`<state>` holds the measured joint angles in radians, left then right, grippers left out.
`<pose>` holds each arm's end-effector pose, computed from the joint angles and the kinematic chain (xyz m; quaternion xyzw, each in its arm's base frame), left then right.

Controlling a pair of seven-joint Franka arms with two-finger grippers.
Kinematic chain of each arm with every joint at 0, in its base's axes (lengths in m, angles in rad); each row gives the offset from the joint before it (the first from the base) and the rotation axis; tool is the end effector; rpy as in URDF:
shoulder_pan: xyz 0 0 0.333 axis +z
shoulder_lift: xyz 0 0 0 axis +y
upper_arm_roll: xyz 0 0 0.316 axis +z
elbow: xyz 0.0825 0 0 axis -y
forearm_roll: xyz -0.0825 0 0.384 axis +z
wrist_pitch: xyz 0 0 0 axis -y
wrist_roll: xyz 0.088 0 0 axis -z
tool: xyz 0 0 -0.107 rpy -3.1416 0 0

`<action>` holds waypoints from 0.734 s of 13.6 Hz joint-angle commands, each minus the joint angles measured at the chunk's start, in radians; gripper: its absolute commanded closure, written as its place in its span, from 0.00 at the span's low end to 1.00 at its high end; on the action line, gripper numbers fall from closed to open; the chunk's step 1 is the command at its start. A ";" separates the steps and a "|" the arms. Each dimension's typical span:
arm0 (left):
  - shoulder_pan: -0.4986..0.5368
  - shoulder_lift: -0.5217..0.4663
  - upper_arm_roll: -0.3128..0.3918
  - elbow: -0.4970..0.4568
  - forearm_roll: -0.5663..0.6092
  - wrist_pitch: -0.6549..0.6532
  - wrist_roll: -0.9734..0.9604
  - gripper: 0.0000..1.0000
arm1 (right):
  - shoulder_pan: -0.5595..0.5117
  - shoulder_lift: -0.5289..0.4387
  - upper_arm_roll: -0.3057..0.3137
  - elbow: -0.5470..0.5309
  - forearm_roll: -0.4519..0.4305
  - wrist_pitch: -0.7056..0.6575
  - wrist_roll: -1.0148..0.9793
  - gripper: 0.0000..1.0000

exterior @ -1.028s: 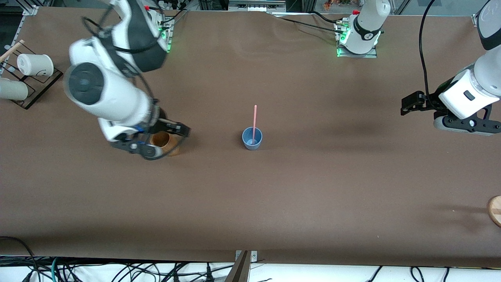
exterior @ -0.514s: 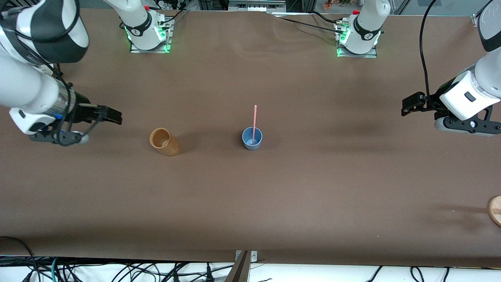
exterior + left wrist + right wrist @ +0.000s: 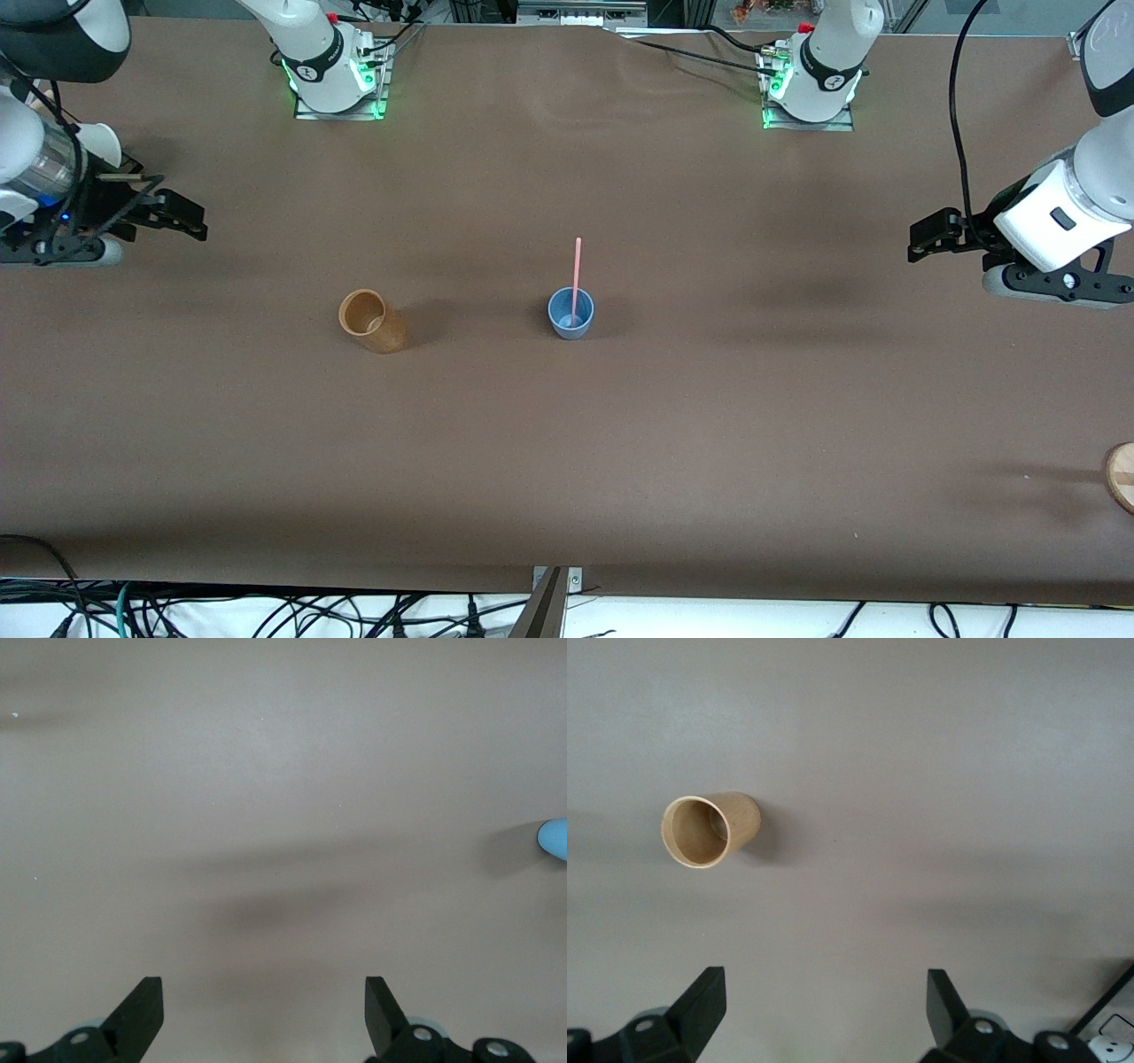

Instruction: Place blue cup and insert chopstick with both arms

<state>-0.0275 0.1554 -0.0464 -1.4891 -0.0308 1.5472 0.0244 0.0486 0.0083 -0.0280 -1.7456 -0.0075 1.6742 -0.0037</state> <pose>0.5949 -0.0454 0.5715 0.9975 -0.0486 -0.0490 0.0178 0.5568 0.0108 0.5458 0.9991 0.0127 -0.0398 0.0042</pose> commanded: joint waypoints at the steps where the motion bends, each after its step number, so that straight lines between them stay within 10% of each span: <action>1: 0.001 0.012 -0.004 0.026 0.009 -0.004 0.019 0.00 | -0.015 -0.014 0.011 0.015 0.003 -0.022 -0.015 0.00; 10: 0.008 0.019 -0.003 0.026 0.009 -0.004 0.022 0.00 | -0.047 -0.005 0.026 0.018 0.006 -0.022 -0.012 0.00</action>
<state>-0.0265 0.1623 -0.0451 -1.4891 -0.0308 1.5472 0.0244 0.0266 0.0053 -0.0215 -1.7373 -0.0074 1.6683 -0.0046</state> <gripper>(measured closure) 0.000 0.000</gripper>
